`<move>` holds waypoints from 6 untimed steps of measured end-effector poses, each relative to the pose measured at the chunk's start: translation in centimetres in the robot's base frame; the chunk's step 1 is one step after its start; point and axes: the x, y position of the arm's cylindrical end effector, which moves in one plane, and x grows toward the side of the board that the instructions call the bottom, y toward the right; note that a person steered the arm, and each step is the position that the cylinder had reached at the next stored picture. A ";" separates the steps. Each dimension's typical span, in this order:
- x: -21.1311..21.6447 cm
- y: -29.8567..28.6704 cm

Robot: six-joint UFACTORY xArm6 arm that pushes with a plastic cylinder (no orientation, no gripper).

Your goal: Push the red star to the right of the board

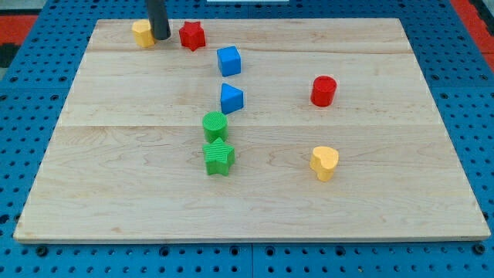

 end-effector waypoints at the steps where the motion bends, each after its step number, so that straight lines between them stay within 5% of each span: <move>1: -0.1 -1.2; 4: -0.2 21.3; 6: 1.0 25.1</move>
